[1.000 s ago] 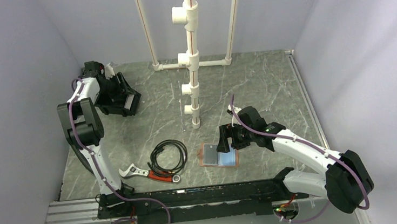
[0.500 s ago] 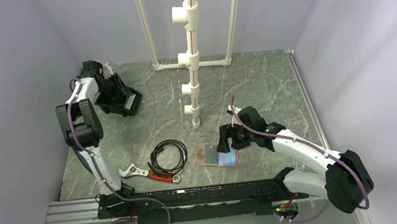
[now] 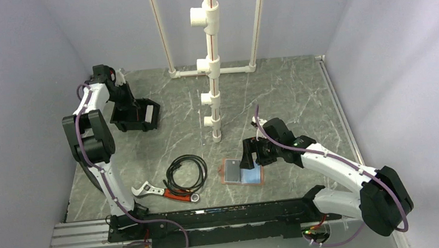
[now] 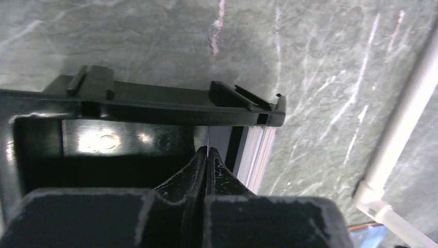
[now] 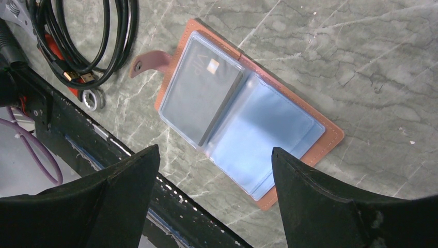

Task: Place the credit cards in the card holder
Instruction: Pick up the credit card from the storage box, then insert the credit card into the card holder.

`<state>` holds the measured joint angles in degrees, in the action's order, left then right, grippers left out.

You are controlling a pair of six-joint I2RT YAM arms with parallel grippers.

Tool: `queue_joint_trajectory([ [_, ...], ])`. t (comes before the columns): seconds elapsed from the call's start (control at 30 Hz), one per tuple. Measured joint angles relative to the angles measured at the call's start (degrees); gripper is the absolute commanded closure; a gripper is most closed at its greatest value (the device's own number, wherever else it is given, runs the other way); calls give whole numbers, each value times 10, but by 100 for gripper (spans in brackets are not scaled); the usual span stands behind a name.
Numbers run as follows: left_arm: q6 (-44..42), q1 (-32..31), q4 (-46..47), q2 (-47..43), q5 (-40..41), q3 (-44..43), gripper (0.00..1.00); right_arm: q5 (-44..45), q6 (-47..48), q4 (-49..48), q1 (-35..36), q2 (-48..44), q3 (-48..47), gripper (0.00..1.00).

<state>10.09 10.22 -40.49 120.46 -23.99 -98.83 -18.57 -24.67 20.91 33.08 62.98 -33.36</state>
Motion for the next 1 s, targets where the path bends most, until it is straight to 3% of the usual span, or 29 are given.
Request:
queue_joint_trajectory([
  [0.27, -31, -9, -68, -24, 130, -72, 99, 31, -8, 11, -6, 19, -28, 18],
  [0.4, -24, -12, -83, -77, 153, -108, 99, 37, -16, 17, -60, 42, -66, 18],
  [0.53, 34, -17, -33, -150, 41, -98, 99, -12, -30, -1, -148, 72, -99, 16],
  [0.67, 130, -61, 106, -171, -122, -63, 100, -112, -76, -69, -205, 134, -140, 15],
  [0.8, 243, -148, 256, -113, -246, -28, 100, -202, -139, -179, -222, 193, -163, 14],
  [1.0, 363, -247, 403, 10, -328, 2, 100, -283, -233, -342, -223, 241, -189, 20],
])
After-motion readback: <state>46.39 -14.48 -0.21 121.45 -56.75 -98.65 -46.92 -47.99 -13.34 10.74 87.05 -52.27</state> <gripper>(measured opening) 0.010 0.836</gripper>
